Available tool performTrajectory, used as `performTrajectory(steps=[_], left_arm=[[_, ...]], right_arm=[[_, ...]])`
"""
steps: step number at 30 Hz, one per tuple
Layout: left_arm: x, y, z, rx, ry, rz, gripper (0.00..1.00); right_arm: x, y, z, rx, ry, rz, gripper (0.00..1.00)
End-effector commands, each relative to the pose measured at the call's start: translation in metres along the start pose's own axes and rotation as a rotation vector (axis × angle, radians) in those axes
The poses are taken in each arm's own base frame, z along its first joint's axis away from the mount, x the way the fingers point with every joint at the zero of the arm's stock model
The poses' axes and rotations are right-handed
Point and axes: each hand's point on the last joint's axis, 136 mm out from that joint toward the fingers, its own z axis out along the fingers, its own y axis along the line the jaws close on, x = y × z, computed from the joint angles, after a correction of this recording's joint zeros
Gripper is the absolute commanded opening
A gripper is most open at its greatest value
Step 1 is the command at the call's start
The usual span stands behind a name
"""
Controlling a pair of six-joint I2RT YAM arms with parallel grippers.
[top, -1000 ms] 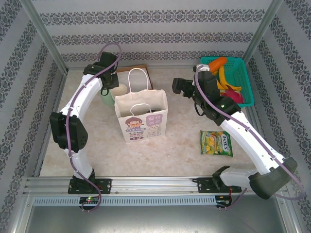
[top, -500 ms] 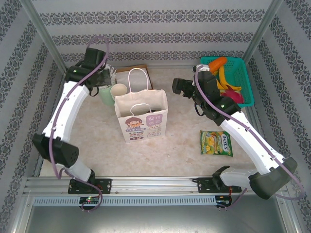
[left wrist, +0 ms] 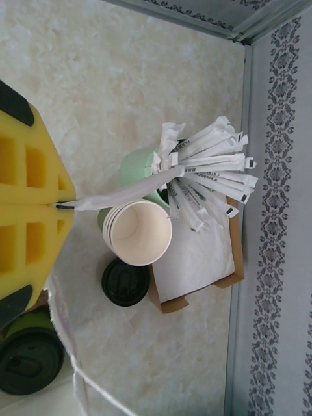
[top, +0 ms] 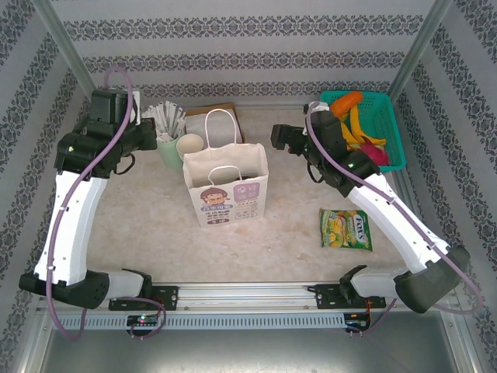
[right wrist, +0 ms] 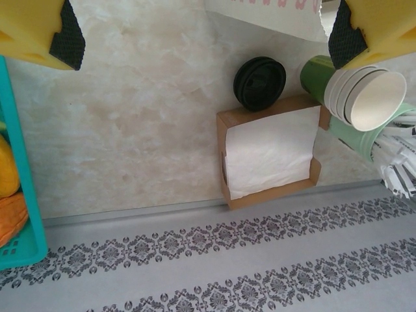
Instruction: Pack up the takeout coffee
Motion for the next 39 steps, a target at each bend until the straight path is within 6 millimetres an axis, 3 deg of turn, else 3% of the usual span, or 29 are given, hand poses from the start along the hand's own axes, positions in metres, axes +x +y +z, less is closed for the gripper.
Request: performTrajectory(steps=[1,6,12,19,23,33,39], left_arm=[[0.001,-0.013,-0.018,0.081,0.001,0.022,0.0],[-0.007,-0.022,-0.044,0.144,-0.022,0.016,0.0],[-0.019,-0.03,-0.106,0.238,-0.094,0.006,0.0],[-0.02,-0.074,-0.17,0.568,-0.142,-0.026,0.0],[-0.022,-0.092,-0.189,0.699,-0.149,-0.04,0.0],[-0.028,-0.116,-0.177,0.836,-0.103,-0.042,0.0],[-0.029,-0.11,-0.137,0.743,-0.069,-0.033,0.0]], right_arm=[[-0.014,0.007,-0.001,-0.026,-0.026,0.015,0.98],[-0.012,0.013,0.003,-0.048,-0.01,-0.002,0.98],[-0.016,0.025,0.0,-0.098,0.004,-0.087,0.98],[-0.021,0.029,0.004,-0.102,0.006,-0.097,0.98],[-0.017,0.031,0.009,-0.104,0.031,-0.094,0.98],[-0.01,0.03,0.009,-0.099,0.051,-0.085,0.98],[-0.006,0.027,0.006,-0.092,0.055,-0.088,0.98]])
